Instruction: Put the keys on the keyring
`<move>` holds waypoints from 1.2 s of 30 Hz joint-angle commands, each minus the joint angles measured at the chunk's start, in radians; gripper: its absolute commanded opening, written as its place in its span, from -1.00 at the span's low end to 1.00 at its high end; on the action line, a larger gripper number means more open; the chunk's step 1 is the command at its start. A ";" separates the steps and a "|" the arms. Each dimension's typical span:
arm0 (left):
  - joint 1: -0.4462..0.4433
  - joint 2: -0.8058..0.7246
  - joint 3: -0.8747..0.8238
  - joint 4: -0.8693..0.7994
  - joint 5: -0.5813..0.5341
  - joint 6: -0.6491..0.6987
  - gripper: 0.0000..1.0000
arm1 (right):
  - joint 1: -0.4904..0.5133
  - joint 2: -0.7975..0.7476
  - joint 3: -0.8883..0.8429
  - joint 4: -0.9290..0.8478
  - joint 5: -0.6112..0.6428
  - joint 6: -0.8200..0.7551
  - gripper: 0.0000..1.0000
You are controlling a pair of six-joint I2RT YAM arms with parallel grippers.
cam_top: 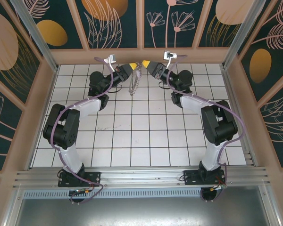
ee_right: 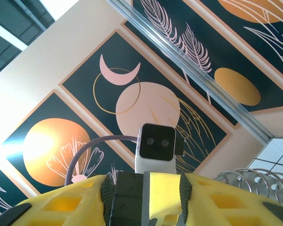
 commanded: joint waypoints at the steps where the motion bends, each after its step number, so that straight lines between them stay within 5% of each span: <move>1: -0.004 -0.045 0.010 0.048 0.020 0.042 -1.00 | 0.010 0.024 0.040 0.048 -0.003 0.014 -0.13; 36: -0.004 -0.087 0.047 -0.109 0.039 0.199 -1.00 | 0.049 0.007 -0.001 -0.093 -0.032 -0.085 -0.48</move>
